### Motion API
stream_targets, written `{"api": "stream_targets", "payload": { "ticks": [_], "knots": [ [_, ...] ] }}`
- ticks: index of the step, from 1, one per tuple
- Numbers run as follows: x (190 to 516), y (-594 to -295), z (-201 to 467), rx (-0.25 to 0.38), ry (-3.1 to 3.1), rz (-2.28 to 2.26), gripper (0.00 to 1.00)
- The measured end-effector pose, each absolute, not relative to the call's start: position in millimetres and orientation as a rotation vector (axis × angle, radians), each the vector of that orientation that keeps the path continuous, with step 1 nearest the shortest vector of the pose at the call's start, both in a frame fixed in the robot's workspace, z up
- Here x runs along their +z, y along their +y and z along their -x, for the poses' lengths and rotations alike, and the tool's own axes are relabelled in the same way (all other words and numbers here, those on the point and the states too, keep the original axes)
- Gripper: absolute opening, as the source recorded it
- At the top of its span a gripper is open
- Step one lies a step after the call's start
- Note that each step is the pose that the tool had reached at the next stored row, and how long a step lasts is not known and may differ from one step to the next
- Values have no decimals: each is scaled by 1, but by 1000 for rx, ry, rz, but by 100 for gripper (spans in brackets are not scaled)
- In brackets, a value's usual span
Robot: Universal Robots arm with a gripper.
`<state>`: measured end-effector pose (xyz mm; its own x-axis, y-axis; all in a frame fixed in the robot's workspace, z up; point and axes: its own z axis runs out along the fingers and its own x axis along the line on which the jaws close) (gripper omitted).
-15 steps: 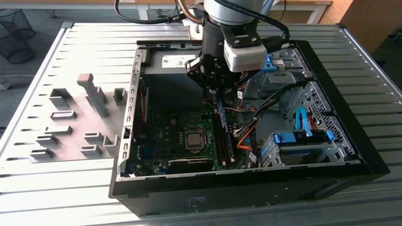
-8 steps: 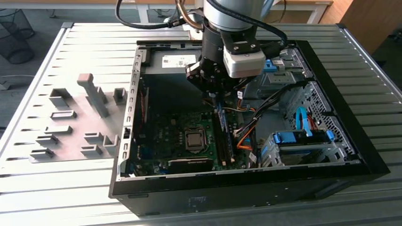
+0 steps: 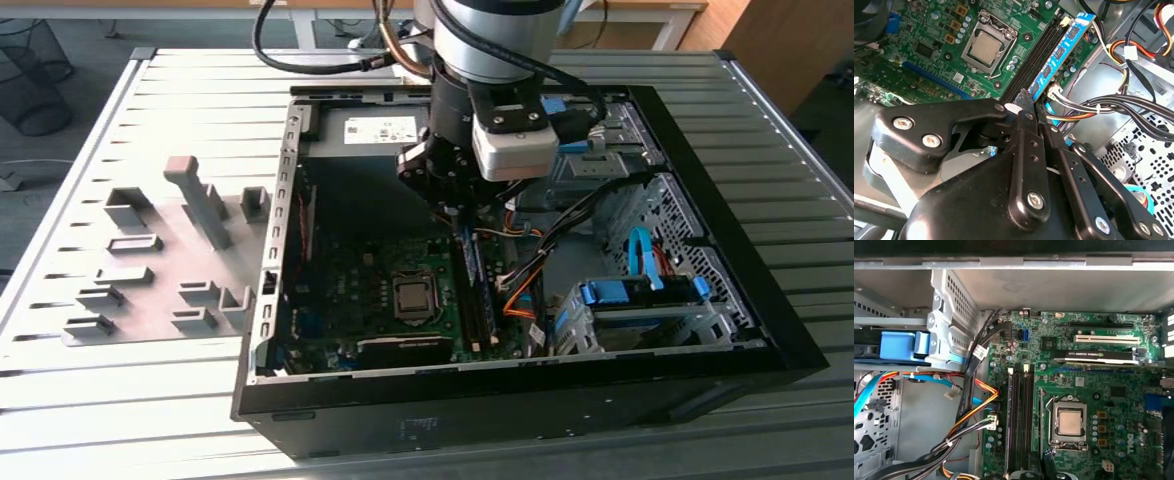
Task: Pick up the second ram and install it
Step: 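Insert the second ram into the second slot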
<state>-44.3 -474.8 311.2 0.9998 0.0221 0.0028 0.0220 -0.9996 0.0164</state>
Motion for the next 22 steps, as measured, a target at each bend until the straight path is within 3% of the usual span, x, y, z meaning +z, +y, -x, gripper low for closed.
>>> {"api": "stream_targets", "payload": {
  "ticks": [22],
  "knots": [
    [301, -475, 40, 4, 34, -3125, 14]
  ]
}}
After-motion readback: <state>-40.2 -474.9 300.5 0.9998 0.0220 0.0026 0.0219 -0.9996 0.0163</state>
